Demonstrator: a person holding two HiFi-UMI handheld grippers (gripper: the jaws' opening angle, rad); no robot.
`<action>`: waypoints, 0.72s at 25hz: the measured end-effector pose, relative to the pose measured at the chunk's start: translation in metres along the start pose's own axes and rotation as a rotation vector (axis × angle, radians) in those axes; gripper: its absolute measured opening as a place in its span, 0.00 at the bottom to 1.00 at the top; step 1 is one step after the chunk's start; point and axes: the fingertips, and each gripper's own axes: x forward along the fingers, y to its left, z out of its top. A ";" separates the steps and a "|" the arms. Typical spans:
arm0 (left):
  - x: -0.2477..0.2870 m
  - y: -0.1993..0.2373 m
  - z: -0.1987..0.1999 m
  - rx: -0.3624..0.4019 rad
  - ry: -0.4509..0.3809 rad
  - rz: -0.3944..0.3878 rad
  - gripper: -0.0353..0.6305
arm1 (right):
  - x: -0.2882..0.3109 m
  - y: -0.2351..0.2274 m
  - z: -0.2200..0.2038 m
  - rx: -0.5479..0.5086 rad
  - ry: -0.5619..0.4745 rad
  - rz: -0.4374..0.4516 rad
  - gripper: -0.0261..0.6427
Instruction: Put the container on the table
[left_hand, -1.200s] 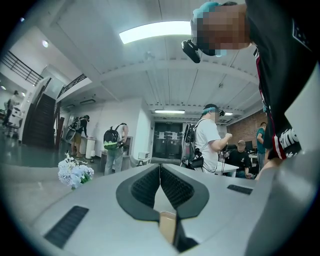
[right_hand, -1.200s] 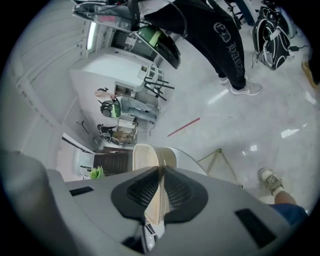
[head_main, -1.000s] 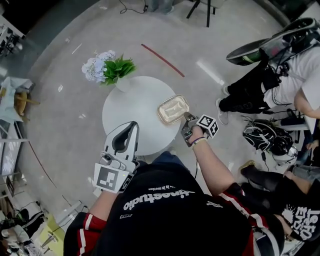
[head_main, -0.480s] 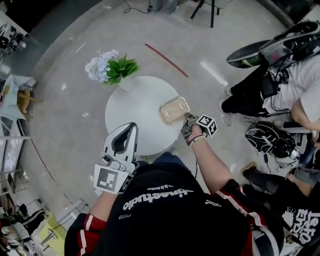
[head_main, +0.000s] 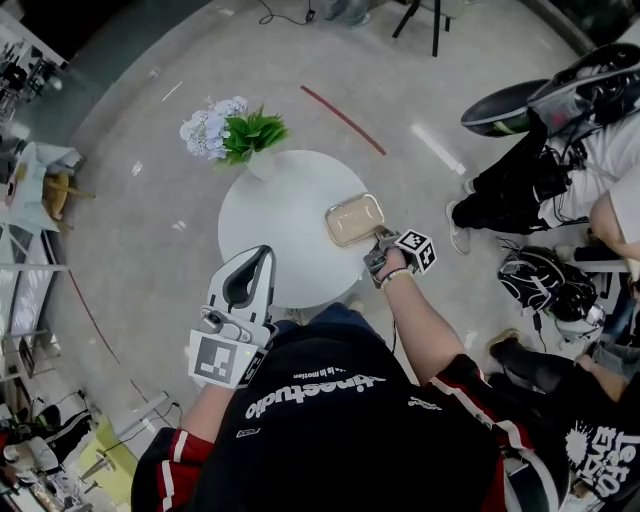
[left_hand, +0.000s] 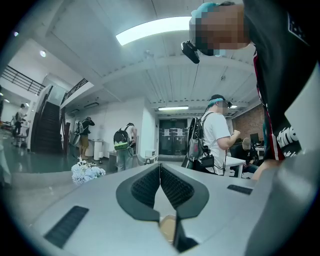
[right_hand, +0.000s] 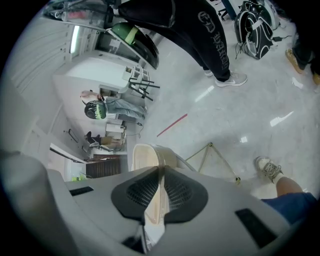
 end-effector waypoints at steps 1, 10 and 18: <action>0.000 0.000 0.000 0.000 0.001 0.002 0.09 | 0.001 0.000 -0.001 0.003 0.000 -0.001 0.11; -0.003 0.004 -0.003 -0.001 0.008 0.013 0.09 | 0.004 -0.010 -0.003 0.020 -0.007 -0.024 0.12; -0.003 0.005 -0.005 -0.010 0.015 0.012 0.09 | 0.005 -0.011 -0.003 -0.010 -0.006 -0.038 0.12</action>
